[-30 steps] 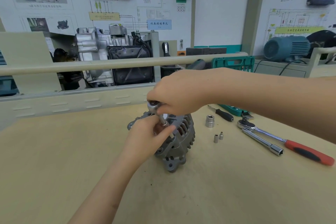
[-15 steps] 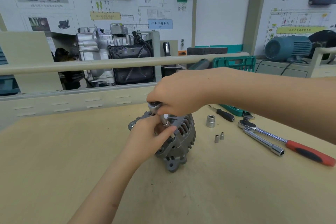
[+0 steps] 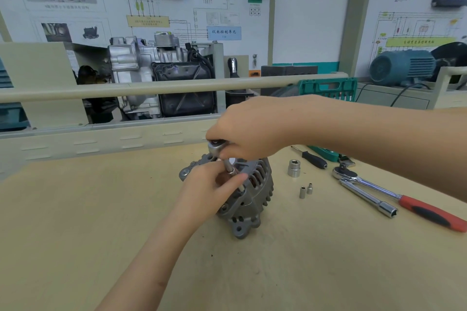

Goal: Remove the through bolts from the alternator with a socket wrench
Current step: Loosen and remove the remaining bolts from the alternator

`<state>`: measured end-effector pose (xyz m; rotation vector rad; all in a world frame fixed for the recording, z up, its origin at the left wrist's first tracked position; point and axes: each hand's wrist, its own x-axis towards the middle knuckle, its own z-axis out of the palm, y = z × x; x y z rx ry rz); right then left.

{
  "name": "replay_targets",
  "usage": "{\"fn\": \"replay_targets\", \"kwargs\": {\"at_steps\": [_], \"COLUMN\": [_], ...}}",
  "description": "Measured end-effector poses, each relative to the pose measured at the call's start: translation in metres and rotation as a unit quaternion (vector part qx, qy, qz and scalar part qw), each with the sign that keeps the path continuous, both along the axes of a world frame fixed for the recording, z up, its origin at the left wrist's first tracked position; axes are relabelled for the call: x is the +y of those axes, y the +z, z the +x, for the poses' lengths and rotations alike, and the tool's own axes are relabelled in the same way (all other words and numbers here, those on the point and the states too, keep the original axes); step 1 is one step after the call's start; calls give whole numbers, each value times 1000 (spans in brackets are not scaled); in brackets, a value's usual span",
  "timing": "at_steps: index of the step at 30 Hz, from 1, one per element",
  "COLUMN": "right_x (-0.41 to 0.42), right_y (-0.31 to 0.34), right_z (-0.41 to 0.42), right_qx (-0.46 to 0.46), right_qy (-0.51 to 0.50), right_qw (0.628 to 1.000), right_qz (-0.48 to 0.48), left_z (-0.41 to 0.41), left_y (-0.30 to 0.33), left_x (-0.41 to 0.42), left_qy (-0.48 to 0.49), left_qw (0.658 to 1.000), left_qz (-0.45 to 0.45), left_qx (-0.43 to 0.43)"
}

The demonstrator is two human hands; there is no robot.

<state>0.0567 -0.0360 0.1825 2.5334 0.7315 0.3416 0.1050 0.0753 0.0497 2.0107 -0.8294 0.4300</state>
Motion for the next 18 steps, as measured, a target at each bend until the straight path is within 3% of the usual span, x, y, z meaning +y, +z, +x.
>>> {"fn": "replay_targets", "kwargs": {"at_steps": [7, 14, 18], "right_x": [2, -3, -2], "right_y": [3, -1, 0], "right_z": [2, 3, 2], "right_qx": [-2, 3, -7], "right_qy": [-15, -1, 1], "right_qw": [1000, 1000, 1000], "right_qz": [-17, 10, -4], "left_z": [-1, 2, 1], "left_y": [-4, -1, -1], "left_x": [-6, 2, 2], "left_qy": [55, -5, -1], "left_qw": [995, 1000, 999], "left_qz": [10, -6, -3], "left_qx": [-78, -6, -42]}}
